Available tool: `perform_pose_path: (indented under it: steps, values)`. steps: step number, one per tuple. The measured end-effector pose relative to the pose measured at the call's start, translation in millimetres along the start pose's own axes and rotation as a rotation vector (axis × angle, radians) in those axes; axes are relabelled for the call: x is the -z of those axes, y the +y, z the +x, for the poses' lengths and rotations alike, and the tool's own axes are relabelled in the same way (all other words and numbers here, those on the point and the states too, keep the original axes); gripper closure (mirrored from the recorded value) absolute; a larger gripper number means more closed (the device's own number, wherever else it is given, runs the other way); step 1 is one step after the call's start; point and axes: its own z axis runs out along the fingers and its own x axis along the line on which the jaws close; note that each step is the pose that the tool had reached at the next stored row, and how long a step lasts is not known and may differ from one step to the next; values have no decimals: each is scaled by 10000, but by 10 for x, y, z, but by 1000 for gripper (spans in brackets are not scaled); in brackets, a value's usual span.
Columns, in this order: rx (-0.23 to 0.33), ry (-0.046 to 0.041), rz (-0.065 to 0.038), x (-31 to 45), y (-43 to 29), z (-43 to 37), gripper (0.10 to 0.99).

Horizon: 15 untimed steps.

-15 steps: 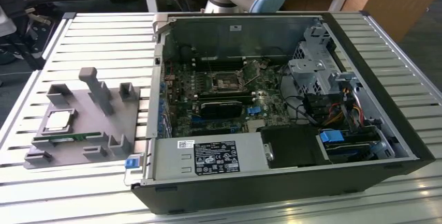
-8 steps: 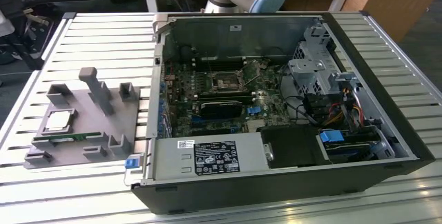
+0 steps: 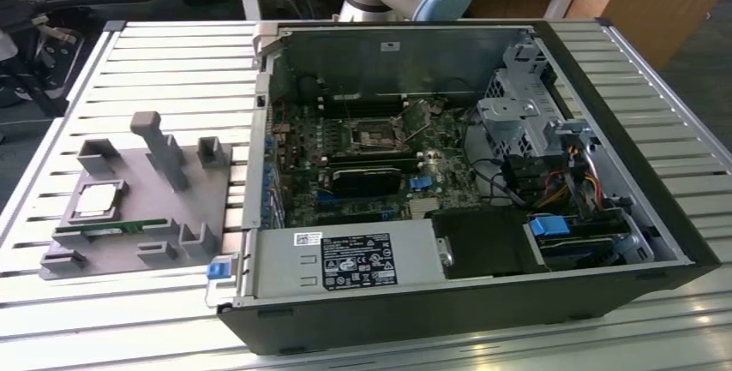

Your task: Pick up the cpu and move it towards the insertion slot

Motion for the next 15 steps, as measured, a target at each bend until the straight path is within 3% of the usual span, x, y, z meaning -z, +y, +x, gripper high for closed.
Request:
perform_pose_path:
  steps: [10,15]
  values:
    - [7,1,3,-16,-35,33,980]
    - [25,0,1,-63,-73,53,980]
